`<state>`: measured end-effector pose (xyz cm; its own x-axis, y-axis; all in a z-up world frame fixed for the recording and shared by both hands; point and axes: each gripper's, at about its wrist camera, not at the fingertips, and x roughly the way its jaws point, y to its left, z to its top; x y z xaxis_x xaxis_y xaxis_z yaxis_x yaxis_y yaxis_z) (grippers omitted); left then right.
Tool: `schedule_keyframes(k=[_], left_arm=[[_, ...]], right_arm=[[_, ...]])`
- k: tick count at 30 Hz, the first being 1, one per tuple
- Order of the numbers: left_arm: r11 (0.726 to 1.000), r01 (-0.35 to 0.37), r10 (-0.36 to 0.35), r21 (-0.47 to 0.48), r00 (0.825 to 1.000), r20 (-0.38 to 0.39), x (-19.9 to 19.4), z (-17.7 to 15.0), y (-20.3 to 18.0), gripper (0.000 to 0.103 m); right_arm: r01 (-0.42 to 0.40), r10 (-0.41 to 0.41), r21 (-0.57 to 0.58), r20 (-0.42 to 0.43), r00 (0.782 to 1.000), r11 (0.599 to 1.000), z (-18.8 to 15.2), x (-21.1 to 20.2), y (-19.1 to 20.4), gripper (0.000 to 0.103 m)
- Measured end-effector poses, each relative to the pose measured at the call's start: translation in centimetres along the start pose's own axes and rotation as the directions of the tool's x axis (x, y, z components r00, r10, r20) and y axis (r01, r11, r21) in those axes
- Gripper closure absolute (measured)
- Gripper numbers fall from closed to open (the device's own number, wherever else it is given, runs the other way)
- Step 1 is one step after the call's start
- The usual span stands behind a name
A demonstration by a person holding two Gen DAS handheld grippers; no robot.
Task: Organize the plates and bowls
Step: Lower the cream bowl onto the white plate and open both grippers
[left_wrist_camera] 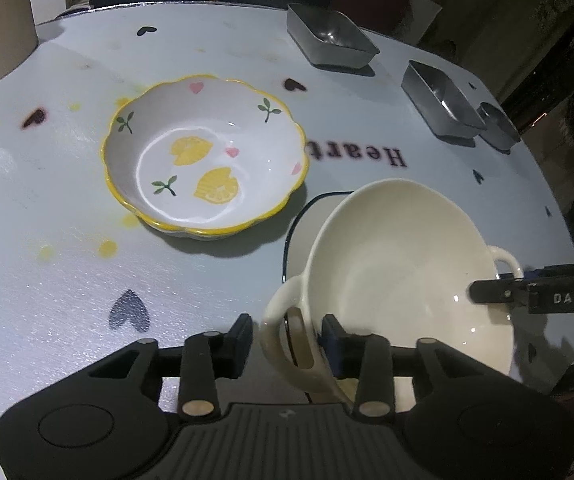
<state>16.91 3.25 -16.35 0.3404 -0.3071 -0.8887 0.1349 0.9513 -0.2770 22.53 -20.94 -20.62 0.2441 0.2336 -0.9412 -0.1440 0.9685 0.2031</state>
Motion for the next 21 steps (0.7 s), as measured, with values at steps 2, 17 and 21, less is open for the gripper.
schedule_keyframes(k=[2, 17, 21], left_arm=[[1.0, -0.009, 0.009, 0.003, 1.0, -0.003, 0.0, 0.0, 0.0, 0.057], [0.998, -0.052, 0.053, -0.029, 0.998, 0.037, -1.1, -0.1, -0.2, 0.011], [0.999, -0.037, 0.039, -0.038, 0.998, 0.046, -1.6, -0.3, -0.6, 0.004]], right_arm=[[-0.012, 0.012, 0.014, -0.003, 1.0, 1.0, 0.0, 0.0, -0.3, 0.053], [0.004, -0.003, -0.006, 0.058, 0.998, 1.0, -0.3, 0.1, -1.4, 0.009], [-0.018, 0.018, 0.001, 0.111, 0.994, 1.0, 0.0, -1.2, -2.0, 0.003]])
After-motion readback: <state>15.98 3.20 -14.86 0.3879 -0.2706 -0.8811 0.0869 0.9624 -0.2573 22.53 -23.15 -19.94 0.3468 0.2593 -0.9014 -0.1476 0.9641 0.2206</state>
